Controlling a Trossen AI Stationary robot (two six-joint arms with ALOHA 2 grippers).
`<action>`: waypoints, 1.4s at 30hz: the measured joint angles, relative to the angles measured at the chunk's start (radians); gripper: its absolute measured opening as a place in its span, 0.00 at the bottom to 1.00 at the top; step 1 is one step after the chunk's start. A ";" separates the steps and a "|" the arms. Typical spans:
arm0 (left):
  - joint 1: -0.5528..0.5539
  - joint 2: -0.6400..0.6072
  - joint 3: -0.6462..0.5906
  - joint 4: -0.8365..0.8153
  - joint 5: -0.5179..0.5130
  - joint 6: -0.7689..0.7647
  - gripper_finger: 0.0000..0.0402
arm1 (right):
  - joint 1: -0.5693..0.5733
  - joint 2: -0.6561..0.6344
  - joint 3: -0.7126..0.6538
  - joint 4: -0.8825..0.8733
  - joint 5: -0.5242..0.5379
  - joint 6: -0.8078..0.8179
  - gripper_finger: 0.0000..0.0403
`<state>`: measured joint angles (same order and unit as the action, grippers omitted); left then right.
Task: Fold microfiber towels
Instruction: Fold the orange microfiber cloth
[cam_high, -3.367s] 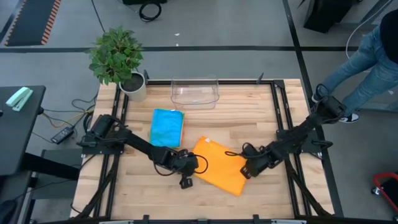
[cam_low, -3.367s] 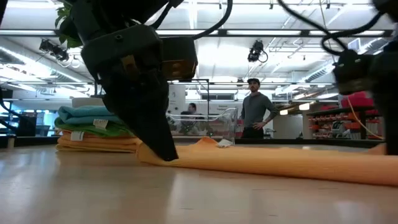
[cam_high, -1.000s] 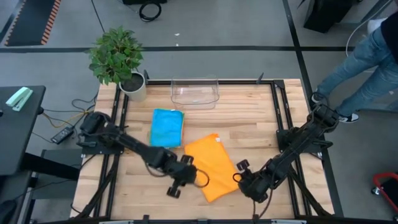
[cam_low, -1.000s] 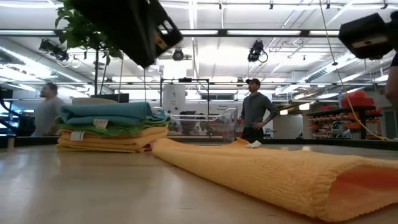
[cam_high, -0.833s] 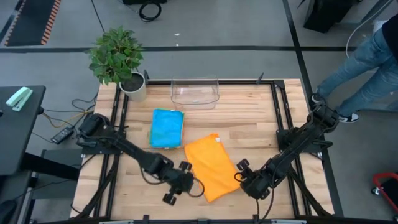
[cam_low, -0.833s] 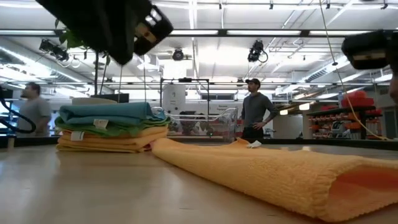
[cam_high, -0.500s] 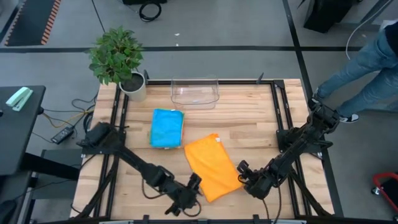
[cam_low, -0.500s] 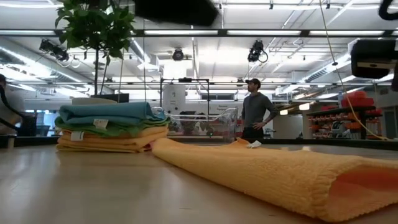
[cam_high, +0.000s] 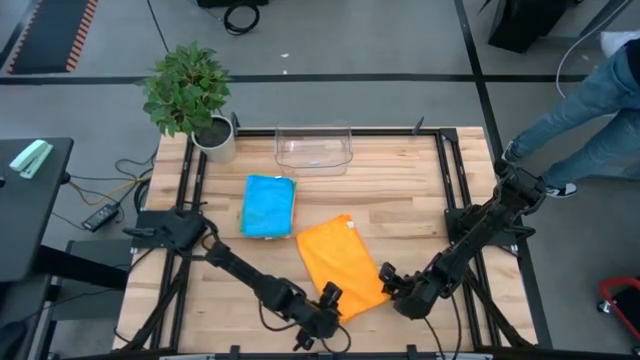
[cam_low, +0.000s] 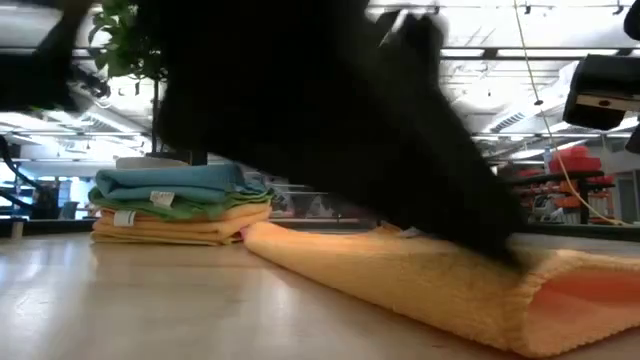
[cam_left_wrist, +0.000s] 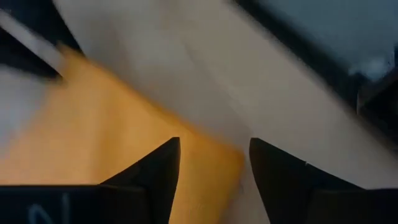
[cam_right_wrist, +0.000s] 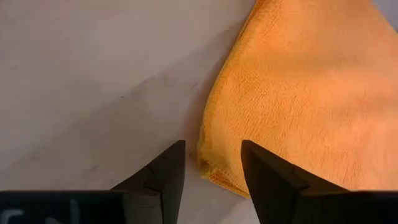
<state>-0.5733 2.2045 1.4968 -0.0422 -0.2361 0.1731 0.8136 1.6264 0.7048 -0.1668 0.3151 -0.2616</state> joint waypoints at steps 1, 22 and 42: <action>0.000 0.007 0.002 -0.034 0.005 -0.010 0.49 | -0.003 0.000 0.000 0.002 0.000 -0.001 0.41; 0.038 0.021 0.000 -0.103 0.080 -0.147 0.17 | -0.037 0.016 -0.011 0.036 -0.048 0.024 0.26; 0.015 -0.136 -0.003 -0.198 0.158 -0.518 0.01 | -0.040 -0.062 0.112 0.031 -0.225 0.712 0.09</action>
<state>-0.5580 2.0688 1.4937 -0.2398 -0.0785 -0.3444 0.7734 1.5641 0.8166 -0.1362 0.0905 0.4506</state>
